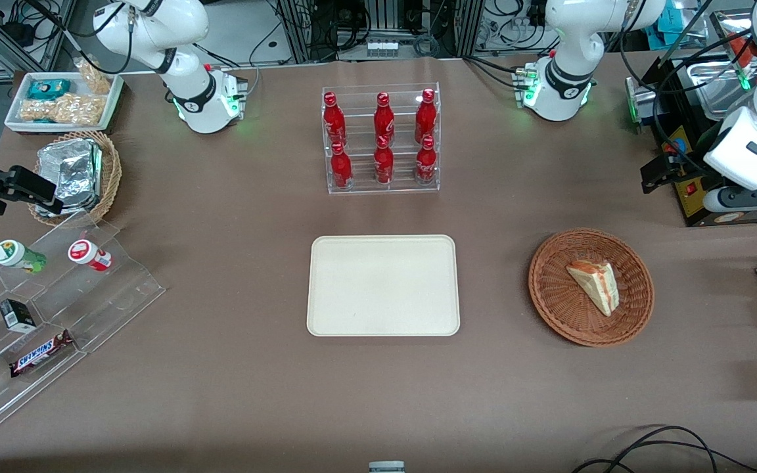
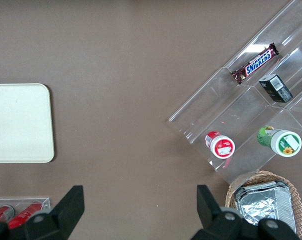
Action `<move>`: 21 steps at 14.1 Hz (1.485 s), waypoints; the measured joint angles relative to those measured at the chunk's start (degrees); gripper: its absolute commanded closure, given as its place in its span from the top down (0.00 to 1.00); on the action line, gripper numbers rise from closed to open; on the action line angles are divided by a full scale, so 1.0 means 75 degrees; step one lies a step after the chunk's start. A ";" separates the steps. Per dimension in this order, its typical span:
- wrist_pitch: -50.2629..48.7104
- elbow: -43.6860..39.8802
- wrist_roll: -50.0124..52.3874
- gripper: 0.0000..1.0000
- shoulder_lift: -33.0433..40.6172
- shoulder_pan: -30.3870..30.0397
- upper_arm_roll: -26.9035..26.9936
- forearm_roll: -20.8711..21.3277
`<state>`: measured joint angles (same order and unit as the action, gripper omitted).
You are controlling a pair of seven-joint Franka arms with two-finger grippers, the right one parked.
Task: Place sandwich from basket to tray
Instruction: 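Lower the open left gripper over the sandwich in the wicker basket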
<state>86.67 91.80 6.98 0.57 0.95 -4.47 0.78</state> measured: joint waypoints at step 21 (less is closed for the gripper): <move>0.4490 0.2895 0.0902 1.00 -0.1584 0.0103 0.0014 -0.0061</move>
<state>120.34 113.51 13.75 -11.32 1.72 -4.37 0.32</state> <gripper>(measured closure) 0.000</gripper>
